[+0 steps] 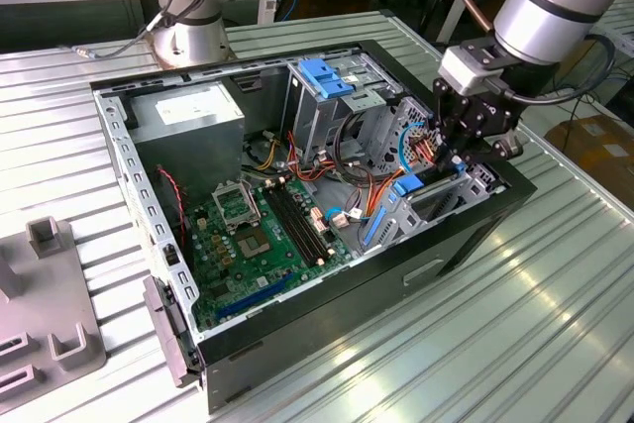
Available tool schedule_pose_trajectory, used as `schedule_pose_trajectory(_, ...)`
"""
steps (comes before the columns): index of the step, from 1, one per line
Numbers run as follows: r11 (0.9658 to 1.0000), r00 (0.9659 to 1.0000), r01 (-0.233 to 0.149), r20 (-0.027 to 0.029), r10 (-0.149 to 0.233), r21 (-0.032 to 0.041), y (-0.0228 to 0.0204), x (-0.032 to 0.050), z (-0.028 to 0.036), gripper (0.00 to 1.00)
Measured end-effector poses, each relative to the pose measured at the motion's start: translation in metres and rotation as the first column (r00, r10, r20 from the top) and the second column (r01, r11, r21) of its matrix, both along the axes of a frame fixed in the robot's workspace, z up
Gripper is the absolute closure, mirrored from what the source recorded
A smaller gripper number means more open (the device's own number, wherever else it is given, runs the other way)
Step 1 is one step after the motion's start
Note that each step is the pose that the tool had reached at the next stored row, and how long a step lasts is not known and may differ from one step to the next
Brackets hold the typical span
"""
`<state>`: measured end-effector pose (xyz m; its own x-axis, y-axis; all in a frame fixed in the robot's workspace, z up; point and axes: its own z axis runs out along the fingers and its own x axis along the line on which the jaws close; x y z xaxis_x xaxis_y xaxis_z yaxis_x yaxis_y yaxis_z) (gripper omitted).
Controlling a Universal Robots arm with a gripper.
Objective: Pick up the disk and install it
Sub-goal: 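Insert the first disk wire, then insert the second disk wire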
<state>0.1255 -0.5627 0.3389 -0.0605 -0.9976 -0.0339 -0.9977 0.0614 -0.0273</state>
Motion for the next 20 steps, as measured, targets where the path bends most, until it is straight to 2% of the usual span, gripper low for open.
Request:
schedule_pose_trajectory(1, 1.0000, 1.0000, 0.000, 0.0001, 0.000, -0.0004, -0.0001, 0.0000, 0.0045, 0.82)
schedule_pose_trajectory(2, 1.0000, 1.0000, 0.000, 0.0001, 0.000, -0.0015, 0.0000, 0.0000, 0.0098, 0.76)
schedule_pose_trajectory(4, 1.0000, 1.0000, 0.000, 0.0002, 0.000, -0.0011, 0.0000, 0.0000, 0.0183, 0.76)
schedule_pose_trajectory(5, 1.0000, 1.0000, 0.000, 0.0002, 0.000, -0.0013, -0.0001, 0.0000, 0.0204, 0.76)
schedule_pose_trajectory(8, 1.0000, 1.0000, 0.000, 0.0001, 0.000, -0.0013, 0.0000, 0.0000, 0.0209, 0.77)
schedule_pose_trajectory(10, 1.0000, 1.0000, 0.000, 0.0002, 0.000, -0.0013, 0.0000, 0.0000, 0.0211, 0.90)
schedule_pose_trajectory(20, 1.0000, 1.0000, 0.000, 0.0002, 0.000, -0.0013, 0.0000, 0.0000, 0.0229, 0.90)
